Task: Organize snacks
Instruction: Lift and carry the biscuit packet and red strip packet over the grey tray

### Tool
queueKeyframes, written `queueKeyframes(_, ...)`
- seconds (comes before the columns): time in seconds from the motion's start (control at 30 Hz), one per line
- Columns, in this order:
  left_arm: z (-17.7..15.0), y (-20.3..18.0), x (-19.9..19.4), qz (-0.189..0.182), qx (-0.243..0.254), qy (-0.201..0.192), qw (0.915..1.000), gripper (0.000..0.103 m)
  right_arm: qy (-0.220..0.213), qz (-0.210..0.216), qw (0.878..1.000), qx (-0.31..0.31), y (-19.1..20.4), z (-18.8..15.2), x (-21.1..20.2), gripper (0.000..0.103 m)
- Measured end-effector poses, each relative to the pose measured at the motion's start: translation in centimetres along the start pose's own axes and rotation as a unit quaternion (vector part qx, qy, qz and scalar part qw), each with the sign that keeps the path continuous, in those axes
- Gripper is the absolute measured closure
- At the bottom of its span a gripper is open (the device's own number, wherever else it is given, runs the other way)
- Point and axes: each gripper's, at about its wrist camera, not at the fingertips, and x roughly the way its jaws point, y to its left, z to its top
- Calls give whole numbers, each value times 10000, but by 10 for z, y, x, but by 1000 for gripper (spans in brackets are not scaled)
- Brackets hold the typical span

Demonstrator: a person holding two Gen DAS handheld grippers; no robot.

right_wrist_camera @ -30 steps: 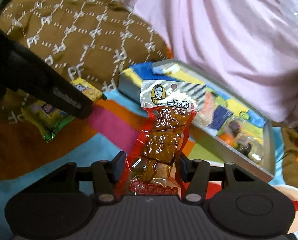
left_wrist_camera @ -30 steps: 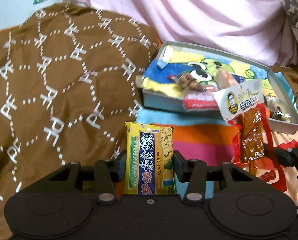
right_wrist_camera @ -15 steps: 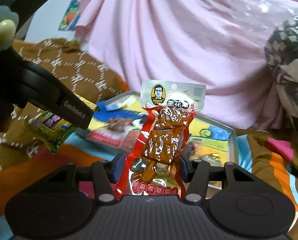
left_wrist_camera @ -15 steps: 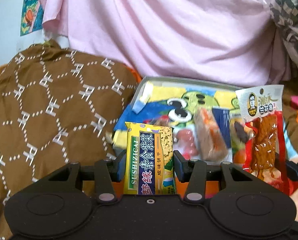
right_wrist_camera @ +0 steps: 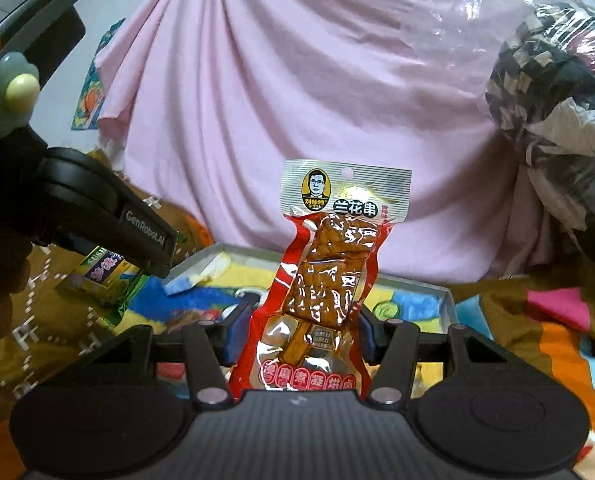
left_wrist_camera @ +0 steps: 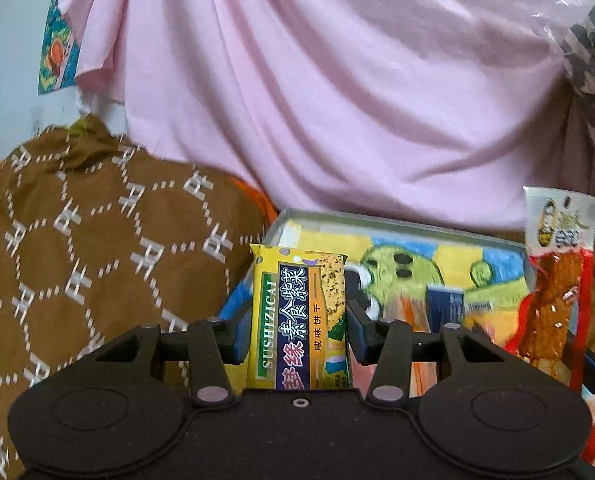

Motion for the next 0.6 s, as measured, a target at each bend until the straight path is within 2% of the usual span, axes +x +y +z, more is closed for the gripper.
queueKeyframes(0.27, 23, -8, 51, -102, -104, 241, 9996, 54, 173, 39, 9980, 613, -22, 9, 38, 44)
queueKeyframes(0.6, 4, -18, 103, -116, 96, 688, 9975, 54, 465, 127, 9939, 987, -30, -14, 89, 41)
